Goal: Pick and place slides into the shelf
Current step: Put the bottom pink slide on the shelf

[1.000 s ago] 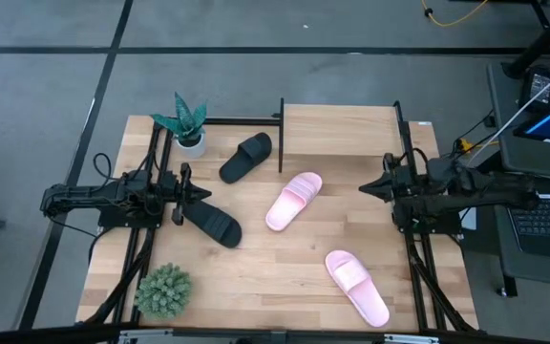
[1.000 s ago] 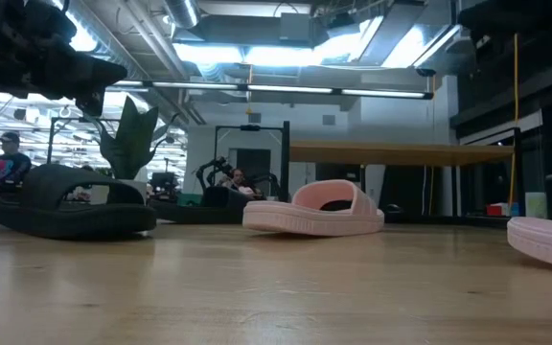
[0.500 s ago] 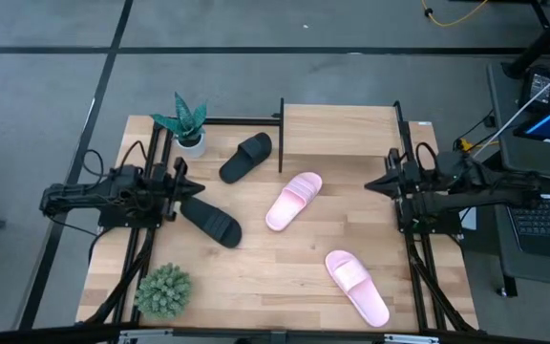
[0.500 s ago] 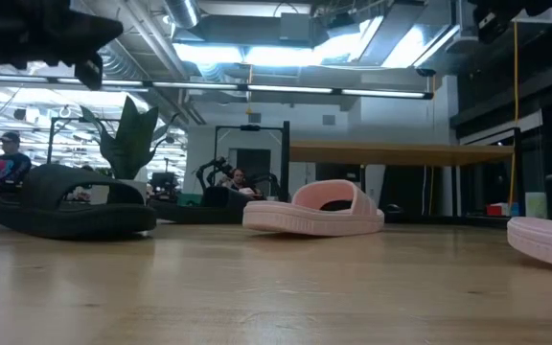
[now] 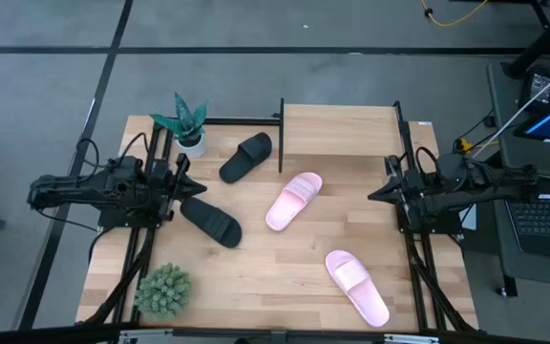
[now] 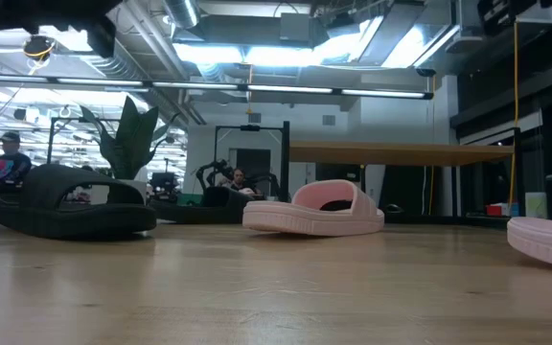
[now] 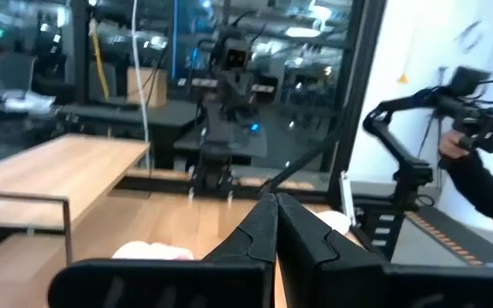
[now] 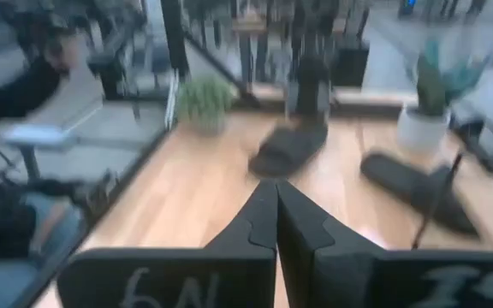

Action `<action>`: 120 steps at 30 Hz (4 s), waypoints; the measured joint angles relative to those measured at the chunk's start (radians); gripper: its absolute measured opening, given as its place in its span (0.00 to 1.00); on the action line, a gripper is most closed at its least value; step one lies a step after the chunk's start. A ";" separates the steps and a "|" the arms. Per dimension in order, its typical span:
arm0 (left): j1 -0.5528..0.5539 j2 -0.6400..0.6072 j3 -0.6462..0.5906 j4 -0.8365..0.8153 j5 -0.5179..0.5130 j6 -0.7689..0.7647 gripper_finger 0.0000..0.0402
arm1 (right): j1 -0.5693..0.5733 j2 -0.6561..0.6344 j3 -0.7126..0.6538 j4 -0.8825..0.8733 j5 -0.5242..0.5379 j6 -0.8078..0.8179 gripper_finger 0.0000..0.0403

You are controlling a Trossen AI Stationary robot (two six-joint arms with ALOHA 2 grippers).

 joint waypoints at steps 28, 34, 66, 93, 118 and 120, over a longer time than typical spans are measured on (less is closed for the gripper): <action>0.001 0.229 0.042 0.149 -0.146 0.083 0.00 | 0.309 0.290 0.261 -0.421 0.149 0.283 0.00; 0.001 0.229 0.042 0.148 -0.146 0.084 0.00 | 0.476 0.379 0.343 -0.469 0.264 0.419 0.00; 0.001 0.229 0.042 0.145 -0.146 0.071 0.00 | 1.126 0.900 0.580 -0.825 0.758 1.263 0.00; 0.001 0.229 0.042 0.137 -0.146 0.044 0.00 | 1.054 1.299 0.697 -0.793 0.681 1.447 0.02; 0.000 0.229 0.041 0.090 -0.123 0.085 0.00 | 0.968 1.310 0.697 -0.768 0.537 1.440 0.03; 0.000 0.229 0.041 0.090 -0.123 0.085 0.00 | 0.961 1.310 0.697 -0.755 0.529 1.424 0.07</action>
